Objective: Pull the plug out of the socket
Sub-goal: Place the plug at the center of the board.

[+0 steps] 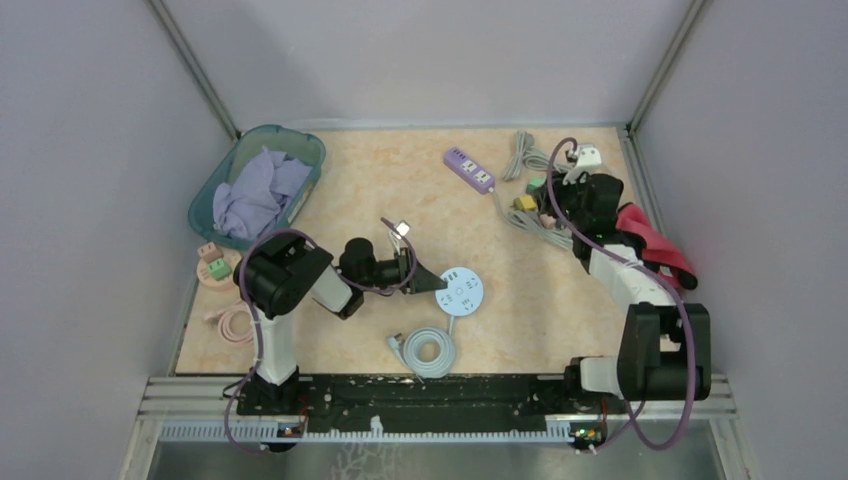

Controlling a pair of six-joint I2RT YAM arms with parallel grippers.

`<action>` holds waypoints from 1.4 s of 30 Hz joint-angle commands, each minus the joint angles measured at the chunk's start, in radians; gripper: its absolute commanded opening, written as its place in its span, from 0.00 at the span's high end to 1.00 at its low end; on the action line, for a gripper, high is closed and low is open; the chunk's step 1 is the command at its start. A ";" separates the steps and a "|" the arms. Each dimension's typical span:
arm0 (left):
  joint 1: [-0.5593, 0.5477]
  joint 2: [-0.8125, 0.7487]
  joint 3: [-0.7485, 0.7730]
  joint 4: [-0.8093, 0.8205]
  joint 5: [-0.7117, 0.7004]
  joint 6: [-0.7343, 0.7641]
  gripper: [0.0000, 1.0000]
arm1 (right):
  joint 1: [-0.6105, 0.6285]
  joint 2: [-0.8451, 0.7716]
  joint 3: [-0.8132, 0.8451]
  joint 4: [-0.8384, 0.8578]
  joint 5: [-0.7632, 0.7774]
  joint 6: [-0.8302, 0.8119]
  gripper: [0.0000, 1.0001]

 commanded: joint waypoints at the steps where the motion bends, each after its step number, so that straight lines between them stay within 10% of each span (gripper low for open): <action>1: 0.008 -0.029 -0.008 0.079 -0.013 0.038 1.00 | -0.004 0.045 0.028 0.059 0.222 0.100 0.85; 26: 0.010 -0.027 -0.032 0.116 -0.013 0.029 1.00 | -0.021 0.252 0.154 -0.072 0.310 0.135 0.56; 33: 0.010 -0.034 -0.038 0.118 -0.015 0.031 1.00 | -0.033 0.248 0.158 -0.079 0.291 0.137 0.35; 42: 0.010 -0.050 -0.048 0.125 -0.020 0.034 1.00 | -0.043 0.198 0.142 -0.063 0.252 0.131 0.34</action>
